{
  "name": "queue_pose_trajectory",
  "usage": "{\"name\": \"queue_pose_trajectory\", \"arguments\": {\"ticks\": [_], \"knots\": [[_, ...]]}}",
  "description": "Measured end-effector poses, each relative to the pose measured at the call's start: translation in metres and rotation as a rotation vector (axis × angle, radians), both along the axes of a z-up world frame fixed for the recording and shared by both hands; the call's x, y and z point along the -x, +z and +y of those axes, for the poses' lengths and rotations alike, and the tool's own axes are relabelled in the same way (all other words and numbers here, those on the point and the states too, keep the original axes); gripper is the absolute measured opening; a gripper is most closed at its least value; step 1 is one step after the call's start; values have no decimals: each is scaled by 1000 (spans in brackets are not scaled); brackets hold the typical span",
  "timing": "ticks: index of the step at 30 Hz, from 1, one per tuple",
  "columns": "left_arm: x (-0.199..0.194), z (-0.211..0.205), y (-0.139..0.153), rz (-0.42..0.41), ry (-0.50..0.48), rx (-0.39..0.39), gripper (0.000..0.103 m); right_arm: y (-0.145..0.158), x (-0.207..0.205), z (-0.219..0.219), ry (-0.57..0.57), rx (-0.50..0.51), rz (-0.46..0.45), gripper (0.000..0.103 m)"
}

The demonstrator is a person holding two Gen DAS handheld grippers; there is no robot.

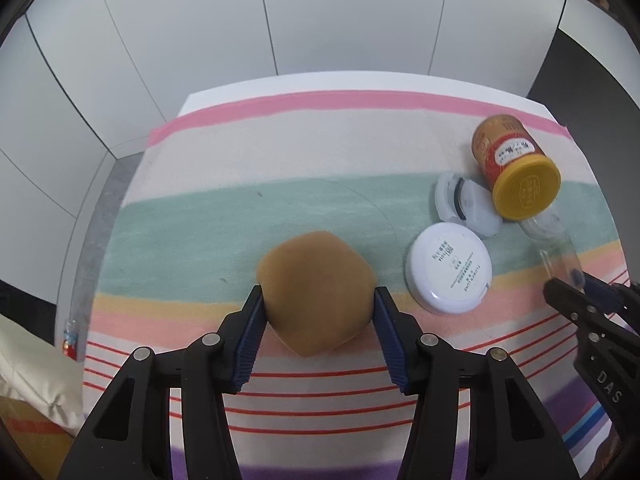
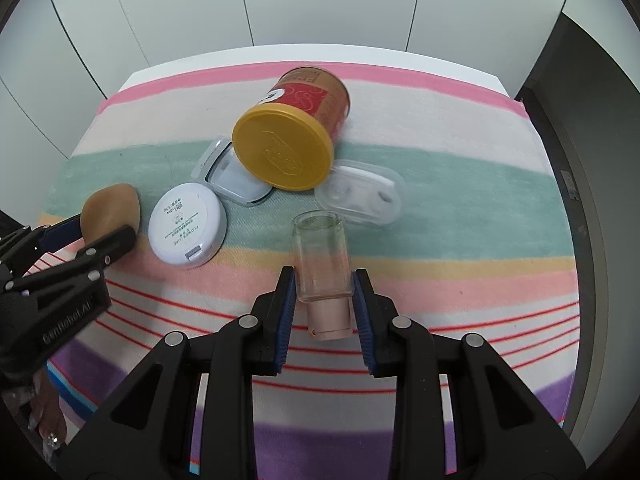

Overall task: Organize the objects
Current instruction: 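Grasp the tan sponge with the left tool while the right tool grasps the glass vial, then lift the tan sponge and glass vial and carry them over the cardboard box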

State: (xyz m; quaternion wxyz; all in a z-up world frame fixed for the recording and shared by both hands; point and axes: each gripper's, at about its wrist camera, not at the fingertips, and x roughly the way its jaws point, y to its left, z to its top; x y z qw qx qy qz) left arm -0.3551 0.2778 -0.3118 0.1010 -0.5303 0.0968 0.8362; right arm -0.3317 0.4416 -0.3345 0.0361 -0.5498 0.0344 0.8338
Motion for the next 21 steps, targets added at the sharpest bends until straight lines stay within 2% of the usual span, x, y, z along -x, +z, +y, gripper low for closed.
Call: {"name": "queue_pose_trajectory", "arguments": {"ticks": [5, 9, 11, 16, 21], "knots": [[-4, -2, 22, 24, -6, 15, 48, 17, -6, 2, -13, 5, 16, 29], [-6, -10, 54, 61, -1, -4, 46, 42, -7, 0, -15, -6, 42, 29], [-6, -15, 71, 78, 8, -23, 43, 60, -10, 0, -21, -3, 62, 29], [-14, -27, 123, 131, 23, -49, 42, 110, -20, -3, -25, -2, 116, 29], [-32, -34, 182, 219, 7, -48, 42, 172, -34, -7, -20, -28, 175, 29]]}}
